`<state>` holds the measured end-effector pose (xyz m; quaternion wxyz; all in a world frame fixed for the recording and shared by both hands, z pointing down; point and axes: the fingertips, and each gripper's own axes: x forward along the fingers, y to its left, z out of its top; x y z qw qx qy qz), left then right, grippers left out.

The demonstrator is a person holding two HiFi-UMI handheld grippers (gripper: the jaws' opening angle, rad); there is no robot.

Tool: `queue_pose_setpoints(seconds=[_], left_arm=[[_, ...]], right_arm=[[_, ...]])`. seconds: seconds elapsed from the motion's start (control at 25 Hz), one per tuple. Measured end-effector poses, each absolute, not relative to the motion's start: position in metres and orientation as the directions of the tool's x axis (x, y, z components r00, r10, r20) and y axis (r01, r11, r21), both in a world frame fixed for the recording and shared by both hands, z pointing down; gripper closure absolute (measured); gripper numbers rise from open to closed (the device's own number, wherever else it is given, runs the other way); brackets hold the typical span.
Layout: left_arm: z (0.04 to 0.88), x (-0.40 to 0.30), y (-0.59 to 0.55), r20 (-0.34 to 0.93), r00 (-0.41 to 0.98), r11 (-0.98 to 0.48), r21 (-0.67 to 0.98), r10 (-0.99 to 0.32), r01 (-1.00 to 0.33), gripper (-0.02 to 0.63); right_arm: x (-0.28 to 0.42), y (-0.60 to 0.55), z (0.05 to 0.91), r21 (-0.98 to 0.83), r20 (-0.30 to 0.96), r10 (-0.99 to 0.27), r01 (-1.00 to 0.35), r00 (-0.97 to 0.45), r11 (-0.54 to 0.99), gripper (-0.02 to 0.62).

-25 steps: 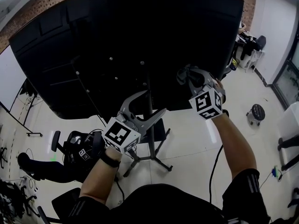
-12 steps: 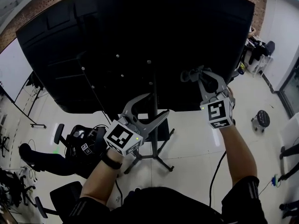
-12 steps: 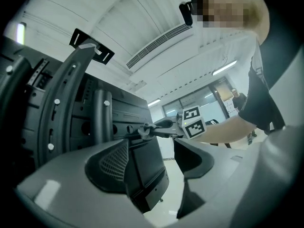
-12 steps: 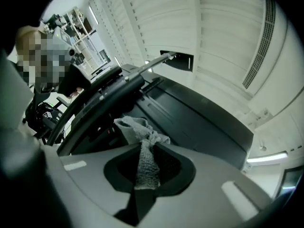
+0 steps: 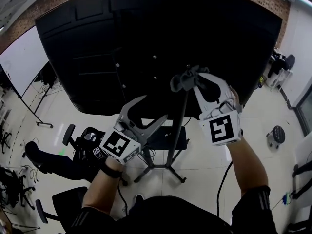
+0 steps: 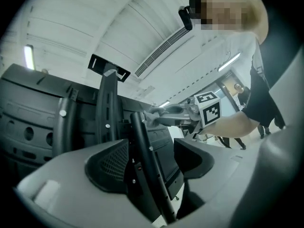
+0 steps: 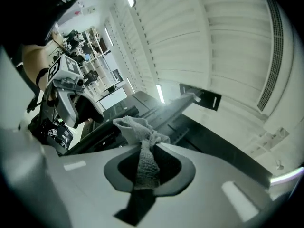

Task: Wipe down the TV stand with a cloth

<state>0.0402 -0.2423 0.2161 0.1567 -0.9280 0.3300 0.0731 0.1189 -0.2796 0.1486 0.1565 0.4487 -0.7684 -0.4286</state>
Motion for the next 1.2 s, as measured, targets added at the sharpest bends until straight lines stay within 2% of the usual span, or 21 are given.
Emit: queue_pose_setpoints(seconds=[0.28, 0.64, 0.96, 1.2], left_arm=[[0.197, -0.057, -0.234, -0.268, 0.727, -0.669, -0.284, -0.633, -0.687, 0.282], [0.183, -0.182, -0.241, -0.291, 0.671, -0.601, -0.3, -0.682, -0.741, 0.281], [0.198, -0.257, -0.254, -0.263, 0.66, -0.595, -0.291, -0.704, -0.75, 0.279], [0.21, -0.288, -0.261, -0.245, 0.646, -0.588, -0.273, -0.723, -0.761, 0.278]], right_arm=[[-0.008, -0.257, 0.129, 0.83, -0.143, -0.759, -0.495, -0.635, 0.257, 0.557], [-0.167, -0.275, 0.131, 0.898, -0.061, -0.726, -0.355, -0.685, 0.259, 0.557], [-0.268, -0.32, 0.144, 0.944, 0.021, -0.774, -0.243, -0.633, 0.224, 0.557], [-0.3, -0.352, 0.154, 0.971, 0.077, -0.826, -0.146, -0.559, 0.189, 0.557]])
